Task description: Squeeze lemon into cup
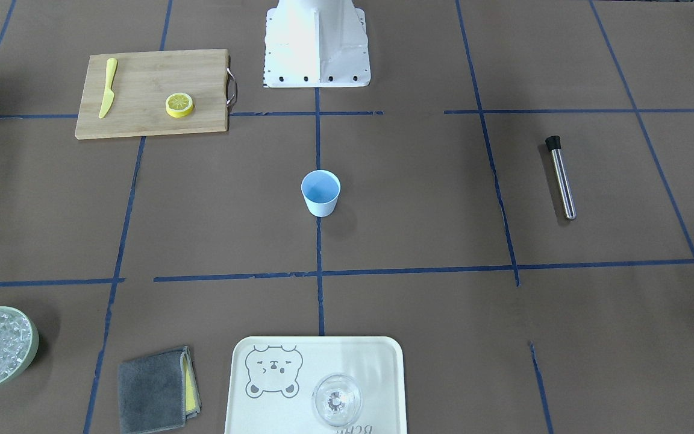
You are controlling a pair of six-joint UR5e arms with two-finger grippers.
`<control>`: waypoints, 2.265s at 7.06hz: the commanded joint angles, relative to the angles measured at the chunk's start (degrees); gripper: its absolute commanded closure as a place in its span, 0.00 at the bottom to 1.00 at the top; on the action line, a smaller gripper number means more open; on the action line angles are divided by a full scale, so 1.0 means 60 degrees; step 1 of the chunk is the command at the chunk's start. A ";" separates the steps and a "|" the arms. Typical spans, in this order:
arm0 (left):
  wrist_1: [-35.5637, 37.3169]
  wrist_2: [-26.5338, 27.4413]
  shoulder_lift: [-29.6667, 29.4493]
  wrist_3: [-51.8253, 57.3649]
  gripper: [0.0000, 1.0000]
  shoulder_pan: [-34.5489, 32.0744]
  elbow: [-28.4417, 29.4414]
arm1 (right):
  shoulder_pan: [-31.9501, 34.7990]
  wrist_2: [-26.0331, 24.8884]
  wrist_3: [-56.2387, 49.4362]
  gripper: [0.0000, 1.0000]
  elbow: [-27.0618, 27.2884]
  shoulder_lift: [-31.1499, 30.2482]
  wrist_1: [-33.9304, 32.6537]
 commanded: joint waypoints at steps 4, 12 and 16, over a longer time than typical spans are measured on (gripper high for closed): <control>0.0395 0.0595 -0.0307 0.0692 0.00 0.0055 -0.0093 | 0.0025 0.0126 0.0084 0.00 0.0270 -0.0203 -0.0014; 0.0190 0.0463 -0.0422 0.0750 0.00 0.0084 0.0080 | -0.6173 -0.2076 0.9616 0.00 0.4130 -0.1520 0.3605; -0.0553 0.0477 -0.0408 0.0721 0.00 0.0098 0.0066 | -1.0322 -0.6000 1.3466 0.00 0.5236 -0.1493 0.3590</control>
